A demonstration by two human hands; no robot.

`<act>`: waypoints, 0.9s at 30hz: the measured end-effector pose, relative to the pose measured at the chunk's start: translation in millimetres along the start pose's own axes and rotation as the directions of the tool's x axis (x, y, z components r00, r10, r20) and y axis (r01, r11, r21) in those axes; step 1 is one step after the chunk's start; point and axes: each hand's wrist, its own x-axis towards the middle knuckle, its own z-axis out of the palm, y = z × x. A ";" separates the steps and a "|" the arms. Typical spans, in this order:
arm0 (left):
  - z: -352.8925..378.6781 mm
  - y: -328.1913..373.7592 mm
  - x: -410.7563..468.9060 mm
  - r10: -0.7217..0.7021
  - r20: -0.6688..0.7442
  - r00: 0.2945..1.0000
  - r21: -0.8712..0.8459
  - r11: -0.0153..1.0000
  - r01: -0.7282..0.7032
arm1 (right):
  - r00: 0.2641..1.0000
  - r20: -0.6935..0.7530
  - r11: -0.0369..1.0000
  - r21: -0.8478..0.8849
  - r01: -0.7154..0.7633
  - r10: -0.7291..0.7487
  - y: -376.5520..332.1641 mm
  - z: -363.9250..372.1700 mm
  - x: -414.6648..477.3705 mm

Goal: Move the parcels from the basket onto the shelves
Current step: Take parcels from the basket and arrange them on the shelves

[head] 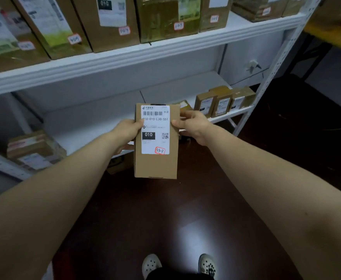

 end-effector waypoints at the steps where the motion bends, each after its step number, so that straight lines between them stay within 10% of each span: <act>1: 4.9 -2.8 0.0 -0.012 -0.011 1.000 -0.010 1.000 0.012 | 1.000 0.014 1.000 0.009 -0.018 0.018 5.1 -2.2 1.6; 27: 170.5 -91.4 69.5 -0.273 -0.060 0.960 -0.221 0.941 0.254 | 0.990 0.103 0.992 -0.095 -0.089 0.099 168.3 -89.6 67.0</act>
